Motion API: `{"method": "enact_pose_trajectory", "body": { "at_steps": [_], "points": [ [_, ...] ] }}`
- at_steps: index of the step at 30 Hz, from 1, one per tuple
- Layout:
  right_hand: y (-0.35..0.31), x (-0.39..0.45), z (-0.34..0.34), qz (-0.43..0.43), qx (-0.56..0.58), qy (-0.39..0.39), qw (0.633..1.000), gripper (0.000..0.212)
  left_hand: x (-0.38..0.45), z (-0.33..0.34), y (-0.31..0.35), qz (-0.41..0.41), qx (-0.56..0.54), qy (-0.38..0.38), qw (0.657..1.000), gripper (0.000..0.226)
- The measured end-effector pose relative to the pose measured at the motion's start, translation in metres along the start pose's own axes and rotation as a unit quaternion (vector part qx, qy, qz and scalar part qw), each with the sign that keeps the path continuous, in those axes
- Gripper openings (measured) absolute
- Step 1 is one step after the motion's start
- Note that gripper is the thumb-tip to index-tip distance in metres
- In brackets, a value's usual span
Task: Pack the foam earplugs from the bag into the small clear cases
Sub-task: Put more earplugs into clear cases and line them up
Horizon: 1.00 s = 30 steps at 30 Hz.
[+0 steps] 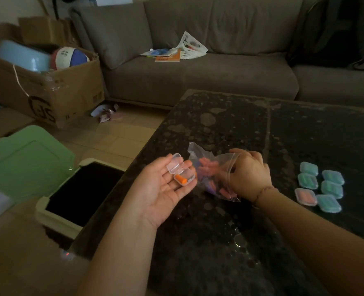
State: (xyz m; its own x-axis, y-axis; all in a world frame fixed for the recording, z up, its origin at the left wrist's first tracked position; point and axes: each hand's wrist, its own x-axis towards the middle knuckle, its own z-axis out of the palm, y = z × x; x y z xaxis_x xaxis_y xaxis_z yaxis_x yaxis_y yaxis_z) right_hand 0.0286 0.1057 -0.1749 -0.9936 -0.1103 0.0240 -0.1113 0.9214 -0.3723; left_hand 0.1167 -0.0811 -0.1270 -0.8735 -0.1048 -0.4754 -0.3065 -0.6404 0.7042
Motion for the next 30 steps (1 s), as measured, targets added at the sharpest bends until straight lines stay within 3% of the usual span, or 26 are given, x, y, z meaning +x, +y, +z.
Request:
{"method": "enact_pose_trajectory", "body": {
  "at_steps": [6,12,17,22,30],
  "points": [
    [0.001,0.002,0.003,-0.011,0.000,0.013,1.000,0.053,0.001,0.000,0.000,-0.003,-0.006,-0.002,1.000,0.034],
    [0.024,-0.024,-0.020,-0.096,0.030,0.038,0.994,0.001,0.001,0.004,-0.004,-0.013,0.010,-0.007,1.000,0.033],
    [0.054,-0.062,-0.045,-0.175,-0.031,0.114,0.977,0.010,-0.007,0.020,-0.020,-0.028,0.058,-0.044,0.997,0.026],
    [0.061,-0.110,-0.073,-0.246,-0.009,0.205,0.947,0.011,-0.016,0.046,-0.056,-0.108,0.102,-0.114,0.982,0.030],
    [0.074,-0.136,-0.073,-0.259,-0.036,0.144,0.954,0.016,-0.024,0.072,-0.083,-0.143,0.140,-0.156,0.967,0.029]
  ]
}}
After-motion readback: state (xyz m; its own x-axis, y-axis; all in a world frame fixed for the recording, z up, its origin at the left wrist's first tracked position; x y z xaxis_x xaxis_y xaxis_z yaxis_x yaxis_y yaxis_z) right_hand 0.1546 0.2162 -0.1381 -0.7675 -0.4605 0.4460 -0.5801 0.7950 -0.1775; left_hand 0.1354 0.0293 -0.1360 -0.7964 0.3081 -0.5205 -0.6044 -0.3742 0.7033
